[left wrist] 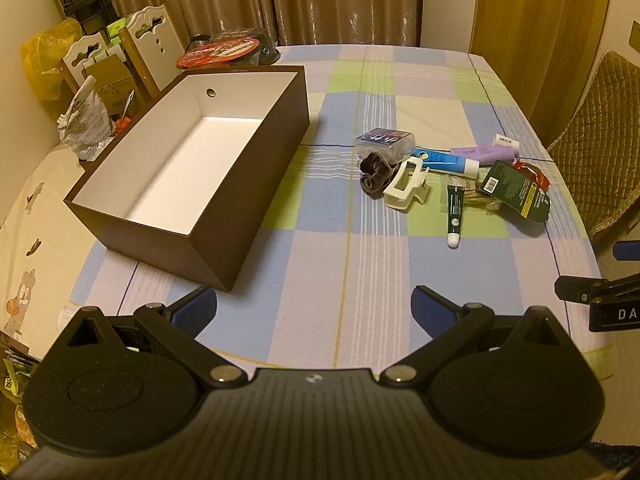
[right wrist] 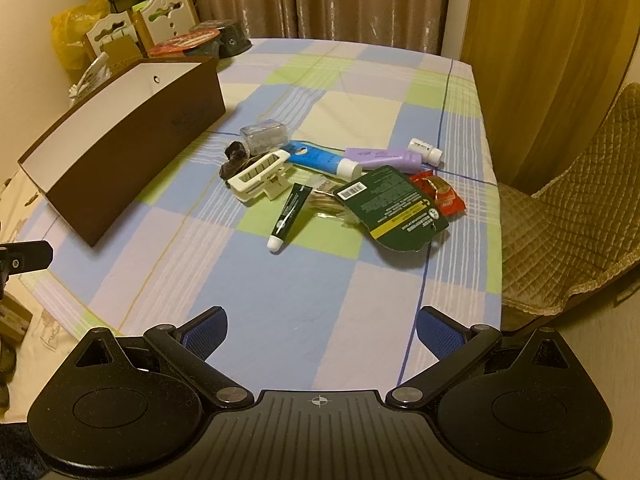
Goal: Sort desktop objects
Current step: 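Move both tools toward the scattered items on the tablecloth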
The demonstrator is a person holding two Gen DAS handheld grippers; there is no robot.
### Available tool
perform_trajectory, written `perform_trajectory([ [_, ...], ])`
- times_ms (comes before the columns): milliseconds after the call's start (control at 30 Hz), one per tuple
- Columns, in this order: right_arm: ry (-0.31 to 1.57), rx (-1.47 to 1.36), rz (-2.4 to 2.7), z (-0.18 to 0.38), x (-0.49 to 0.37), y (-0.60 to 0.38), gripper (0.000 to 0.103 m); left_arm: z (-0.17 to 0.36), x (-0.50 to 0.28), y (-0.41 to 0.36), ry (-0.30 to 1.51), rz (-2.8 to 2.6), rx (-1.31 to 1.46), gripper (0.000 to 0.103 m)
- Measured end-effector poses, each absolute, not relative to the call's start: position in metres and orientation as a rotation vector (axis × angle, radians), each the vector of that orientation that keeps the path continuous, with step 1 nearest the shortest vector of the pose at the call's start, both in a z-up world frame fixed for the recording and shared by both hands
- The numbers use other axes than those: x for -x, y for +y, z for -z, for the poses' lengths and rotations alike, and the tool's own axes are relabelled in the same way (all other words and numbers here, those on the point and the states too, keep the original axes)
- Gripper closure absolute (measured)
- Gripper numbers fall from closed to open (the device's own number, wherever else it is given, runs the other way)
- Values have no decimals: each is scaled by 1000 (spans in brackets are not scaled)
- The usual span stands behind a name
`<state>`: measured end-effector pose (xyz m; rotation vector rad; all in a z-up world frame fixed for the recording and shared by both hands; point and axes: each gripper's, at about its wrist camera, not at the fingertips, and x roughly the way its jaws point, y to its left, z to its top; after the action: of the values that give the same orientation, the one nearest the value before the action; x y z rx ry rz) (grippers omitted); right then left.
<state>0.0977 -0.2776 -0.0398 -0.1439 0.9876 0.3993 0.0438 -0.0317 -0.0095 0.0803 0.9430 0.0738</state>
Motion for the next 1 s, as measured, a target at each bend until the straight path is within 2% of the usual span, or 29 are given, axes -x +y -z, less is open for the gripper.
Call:
perform_trajectory([
  [867,1022,10,-407,59,-151,-320,0,42,-114,-69,944,120,-113,1],
  [1000,1021,-3,-402,62,-161,-328,0,51,-129,-81,946,171,-154,5],
])
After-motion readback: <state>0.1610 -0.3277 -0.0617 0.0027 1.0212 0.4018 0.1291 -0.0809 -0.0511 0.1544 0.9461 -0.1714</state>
